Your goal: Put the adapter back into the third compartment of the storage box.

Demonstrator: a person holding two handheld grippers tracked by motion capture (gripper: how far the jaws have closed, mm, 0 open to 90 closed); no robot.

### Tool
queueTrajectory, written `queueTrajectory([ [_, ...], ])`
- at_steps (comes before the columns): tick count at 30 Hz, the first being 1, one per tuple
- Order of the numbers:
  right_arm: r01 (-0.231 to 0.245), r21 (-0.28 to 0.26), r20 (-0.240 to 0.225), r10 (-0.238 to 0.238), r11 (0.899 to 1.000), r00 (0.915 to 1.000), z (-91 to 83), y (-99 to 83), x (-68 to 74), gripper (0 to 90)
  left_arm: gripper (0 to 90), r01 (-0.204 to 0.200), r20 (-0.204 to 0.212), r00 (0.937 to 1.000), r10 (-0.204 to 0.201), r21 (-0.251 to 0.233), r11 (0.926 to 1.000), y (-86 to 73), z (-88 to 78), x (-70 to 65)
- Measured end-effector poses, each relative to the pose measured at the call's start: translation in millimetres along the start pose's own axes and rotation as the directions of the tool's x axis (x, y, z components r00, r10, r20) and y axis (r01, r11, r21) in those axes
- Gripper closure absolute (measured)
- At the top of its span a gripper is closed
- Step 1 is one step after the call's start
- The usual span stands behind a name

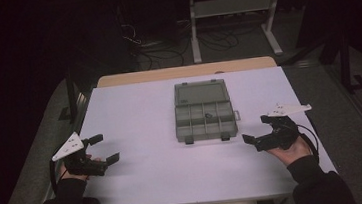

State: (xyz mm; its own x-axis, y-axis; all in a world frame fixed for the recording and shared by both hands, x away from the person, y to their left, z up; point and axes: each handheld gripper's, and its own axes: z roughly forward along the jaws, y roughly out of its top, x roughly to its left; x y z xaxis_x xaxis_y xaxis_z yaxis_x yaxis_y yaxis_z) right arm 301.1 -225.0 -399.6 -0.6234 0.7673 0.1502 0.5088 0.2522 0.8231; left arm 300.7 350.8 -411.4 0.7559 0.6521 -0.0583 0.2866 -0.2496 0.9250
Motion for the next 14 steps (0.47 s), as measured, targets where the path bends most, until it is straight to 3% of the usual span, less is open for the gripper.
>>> queueTrajectory([
  [10, -0.001, -0.070, 0.031, 0.003, 0.998, 0.9995, -9.6, -21.4, -8.3, 0.0, 0.0, 0.001, -0.001, 1.0000, -0.001, 0.000, 1.0000, 0.1, 0.1, -0.1],
  [14, 0.003, -0.030, 0.050, -0.001, 1.000, 0.9988, -4.4, -27.4, -12.1, 0.0, 0.0, 0.000, 0.000, 1.0000, 0.000, 0.001, 1.0000, 0.2, 0.5, 0.1],
])
